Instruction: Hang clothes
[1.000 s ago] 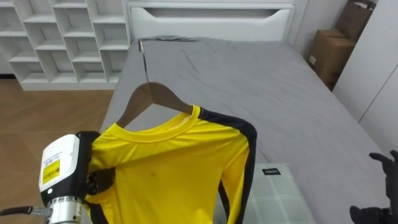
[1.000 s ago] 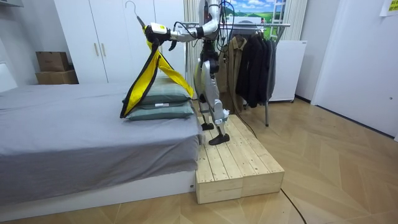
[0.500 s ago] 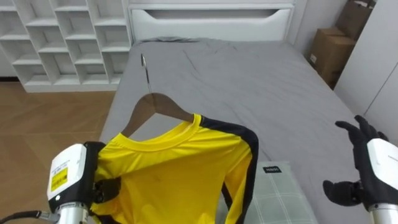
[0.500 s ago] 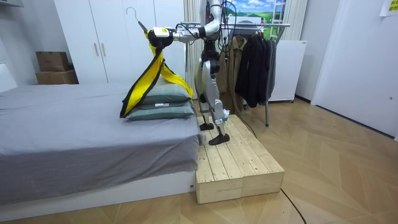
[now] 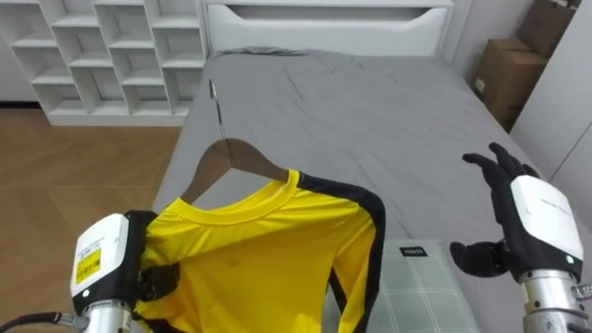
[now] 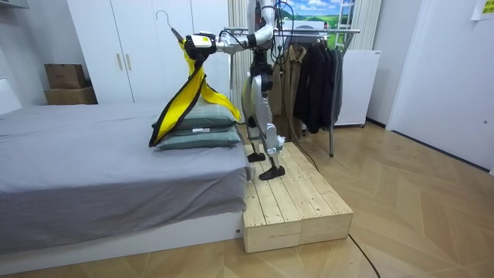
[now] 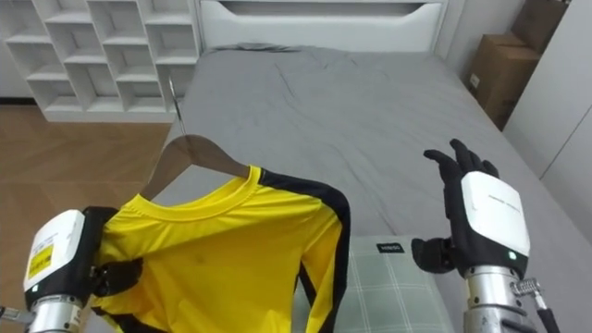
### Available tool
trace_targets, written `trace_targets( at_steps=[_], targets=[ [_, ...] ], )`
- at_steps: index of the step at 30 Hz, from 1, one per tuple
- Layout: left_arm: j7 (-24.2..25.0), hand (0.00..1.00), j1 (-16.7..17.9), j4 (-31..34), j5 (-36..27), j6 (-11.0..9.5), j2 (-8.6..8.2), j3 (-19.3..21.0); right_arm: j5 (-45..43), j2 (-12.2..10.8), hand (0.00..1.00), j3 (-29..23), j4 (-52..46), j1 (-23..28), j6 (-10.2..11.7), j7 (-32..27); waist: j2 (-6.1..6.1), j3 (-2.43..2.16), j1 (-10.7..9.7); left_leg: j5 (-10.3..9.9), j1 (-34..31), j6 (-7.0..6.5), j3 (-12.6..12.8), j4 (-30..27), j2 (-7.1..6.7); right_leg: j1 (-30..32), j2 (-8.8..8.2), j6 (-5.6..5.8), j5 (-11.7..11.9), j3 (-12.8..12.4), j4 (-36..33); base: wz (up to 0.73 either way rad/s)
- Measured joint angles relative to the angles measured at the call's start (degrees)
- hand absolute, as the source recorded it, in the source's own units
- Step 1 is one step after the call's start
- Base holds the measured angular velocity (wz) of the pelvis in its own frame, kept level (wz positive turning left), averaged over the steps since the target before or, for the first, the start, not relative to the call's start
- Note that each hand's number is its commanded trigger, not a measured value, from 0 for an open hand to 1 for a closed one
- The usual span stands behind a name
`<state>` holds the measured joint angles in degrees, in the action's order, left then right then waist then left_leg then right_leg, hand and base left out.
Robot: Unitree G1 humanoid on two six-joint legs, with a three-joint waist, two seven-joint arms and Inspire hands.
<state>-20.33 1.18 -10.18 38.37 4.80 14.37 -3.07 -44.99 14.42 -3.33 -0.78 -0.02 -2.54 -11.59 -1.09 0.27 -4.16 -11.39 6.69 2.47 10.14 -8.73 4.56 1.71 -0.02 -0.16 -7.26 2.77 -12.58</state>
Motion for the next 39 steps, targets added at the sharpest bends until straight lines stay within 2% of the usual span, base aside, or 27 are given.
trace_targets(
  at_steps=[6,11,20,27,35,39],
  targets=[
    [0.94,1.0,-0.03,0.01,0.0,-0.02,0.1,0.2,0.09,0.07,0.0,-0.05,-0.02,-1.11,0.01,0.81,-0.72,0.0,0.12,0.0,-0.06,0.0,-0.86,0.01,0.05,-0.33,-0.06,0.0,0.0,0.7,0.03,0.06],
    [1.36,1.0,-0.99,0.02,0.09,-0.01,0.09,0.19,0.61,0.07,0.0,-0.04,-0.02,-1.2,0.0,2.14,-1.1,0.03,1.17,0.0,-0.13,0.0,-0.91,-0.01,0.04,-0.67,-0.02,-0.09,0.06,0.71,0.83,0.0],
    [2.6,1.0,-1.37,0.01,4.84,-0.07,0.08,0.15,0.67,0.23,0.0,0.03,-0.02,-4.79,0.14,4.31,-1.25,0.12,1.5,0.0,-0.15,0.0,-0.91,0.0,0.09,-0.72,-0.02,-0.08,0.06,0.84,0.81,0.0],
    [2.63,1.0,-1.4,0.01,6.3,-0.1,-0.43,-0.17,4.23,0.48,0.0,3.9,-0.02,-6.27,0.11,7.59,-1.23,0.18,1.63,0.0,-0.13,0.0,-0.94,0.06,0.13,-0.71,-0.03,-0.08,0.06,1.07,0.87,0.0],
    [2.49,1.0,-1.49,0.01,6.12,-0.21,-0.52,-2.68,8.94,0.48,0.0,7.52,-0.01,-7.21,0.09,12.48,-1.34,0.25,1.73,0.0,-0.08,0.0,-1.54,0.15,0.11,-1.17,-0.11,-0.08,0.06,1.59,0.87,0.03],
    [2.5,1.0,-1.62,0.01,6.13,-0.65,-1.58,-2.83,9.18,0.48,0.0,8.03,-0.01,-7.51,0.08,15.33,-1.67,0.47,2.88,0.0,-0.05,0.0,-1.59,0.14,0.1,-1.03,-0.11,-0.08,0.06,1.67,0.92,0.0]
  ],
)
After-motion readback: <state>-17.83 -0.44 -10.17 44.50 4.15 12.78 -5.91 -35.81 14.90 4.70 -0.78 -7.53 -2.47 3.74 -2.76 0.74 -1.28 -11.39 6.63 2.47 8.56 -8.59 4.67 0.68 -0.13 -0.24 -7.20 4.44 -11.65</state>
